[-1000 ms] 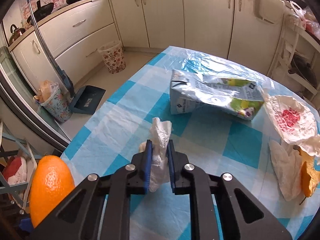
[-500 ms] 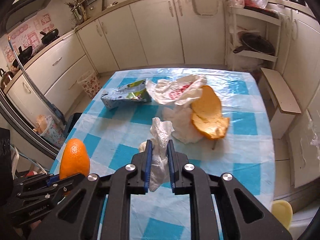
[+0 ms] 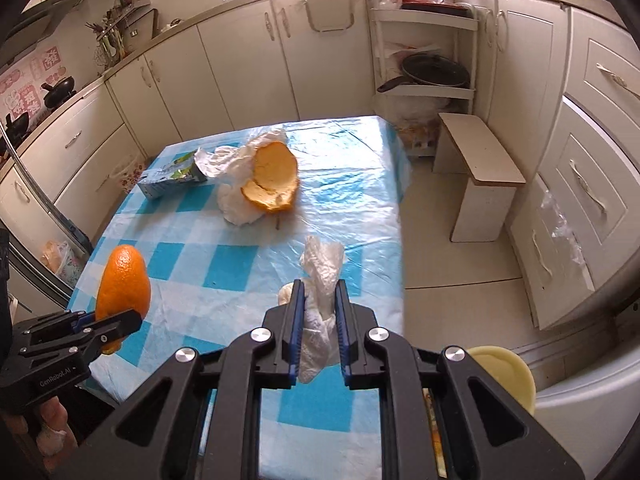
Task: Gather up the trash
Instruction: 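Carry the white tissue to the yellow bucket and open the right tool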
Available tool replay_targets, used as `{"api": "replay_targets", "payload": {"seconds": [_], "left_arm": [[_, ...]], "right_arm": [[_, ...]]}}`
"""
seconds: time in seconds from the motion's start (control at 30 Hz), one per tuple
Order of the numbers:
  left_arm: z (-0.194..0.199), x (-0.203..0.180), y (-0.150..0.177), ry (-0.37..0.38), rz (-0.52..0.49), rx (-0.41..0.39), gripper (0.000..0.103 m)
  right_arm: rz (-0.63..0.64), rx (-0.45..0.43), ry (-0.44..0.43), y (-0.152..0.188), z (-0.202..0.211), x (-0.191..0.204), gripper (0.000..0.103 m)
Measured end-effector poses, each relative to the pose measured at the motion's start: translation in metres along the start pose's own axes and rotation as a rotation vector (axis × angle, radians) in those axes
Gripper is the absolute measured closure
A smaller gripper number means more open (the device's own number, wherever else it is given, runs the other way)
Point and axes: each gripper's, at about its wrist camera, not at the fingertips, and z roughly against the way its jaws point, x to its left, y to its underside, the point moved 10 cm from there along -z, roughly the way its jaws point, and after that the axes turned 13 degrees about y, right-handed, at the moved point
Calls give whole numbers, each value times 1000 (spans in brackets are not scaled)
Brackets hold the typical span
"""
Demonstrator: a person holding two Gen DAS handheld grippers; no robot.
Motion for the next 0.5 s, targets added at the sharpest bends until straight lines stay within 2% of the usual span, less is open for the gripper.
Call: {"api": "replay_targets", "payload": {"seconds": [0.17, 0.3, 0.5], "left_arm": [[-16, -36, 6, 4, -83, 18, 84], [-29, -62, 11, 15, -132, 34, 84], [-45, -93, 15, 14, -203, 42, 83]], "right_arm": [[-32, 37, 93, 27, -9, -55, 87], [-68, 110, 147, 53, -27, -95, 87], [-64, 235, 203, 90, -61, -124, 83]]}}
